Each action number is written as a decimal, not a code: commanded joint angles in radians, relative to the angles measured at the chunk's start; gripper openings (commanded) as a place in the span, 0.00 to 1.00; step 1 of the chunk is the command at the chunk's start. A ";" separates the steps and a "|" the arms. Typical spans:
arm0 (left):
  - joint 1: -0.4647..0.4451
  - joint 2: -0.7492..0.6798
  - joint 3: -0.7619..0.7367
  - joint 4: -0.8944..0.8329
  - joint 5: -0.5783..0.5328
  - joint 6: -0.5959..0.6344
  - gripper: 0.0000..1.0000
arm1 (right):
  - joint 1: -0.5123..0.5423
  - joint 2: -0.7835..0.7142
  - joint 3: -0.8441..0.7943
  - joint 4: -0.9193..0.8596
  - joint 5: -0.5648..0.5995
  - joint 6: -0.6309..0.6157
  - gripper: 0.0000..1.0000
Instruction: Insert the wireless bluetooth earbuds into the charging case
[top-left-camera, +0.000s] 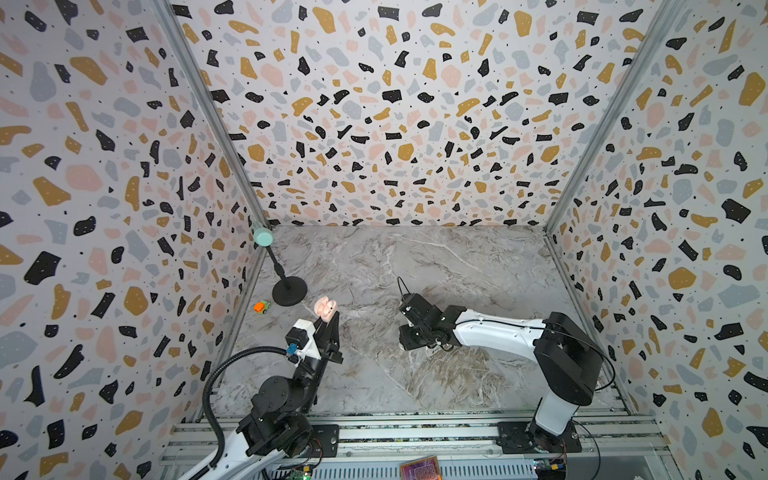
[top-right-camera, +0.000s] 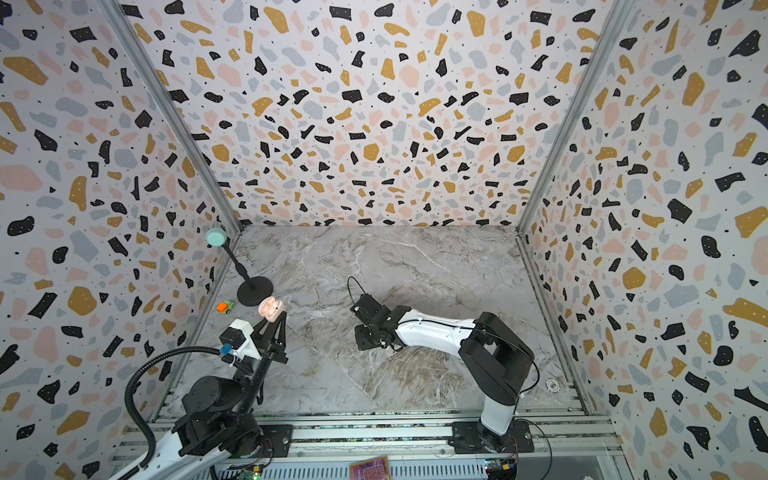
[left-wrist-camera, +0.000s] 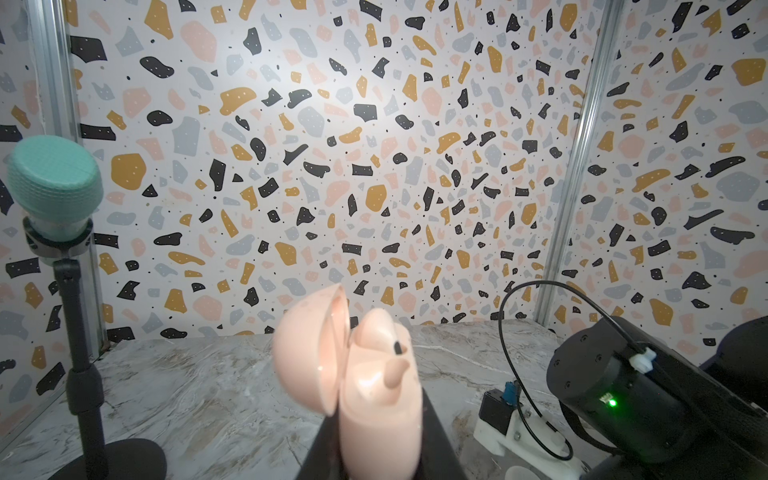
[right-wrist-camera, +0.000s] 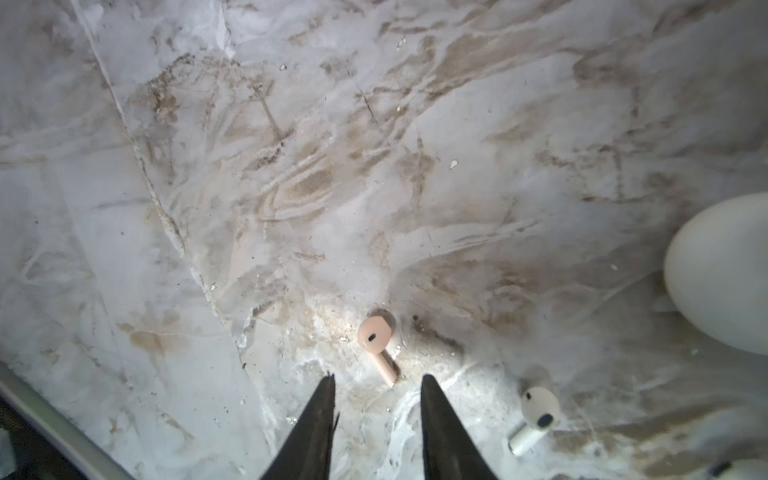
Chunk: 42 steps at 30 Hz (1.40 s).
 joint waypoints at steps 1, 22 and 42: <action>0.005 -0.003 -0.005 0.051 0.004 0.001 0.00 | -0.006 0.018 0.004 0.019 -0.078 0.026 0.34; 0.007 0.000 -0.008 0.054 0.014 -0.001 0.00 | -0.025 0.134 0.069 -0.010 -0.064 0.021 0.15; 0.006 0.004 -0.008 0.058 0.024 -0.003 0.00 | -0.004 0.200 0.147 -0.081 0.048 0.024 0.16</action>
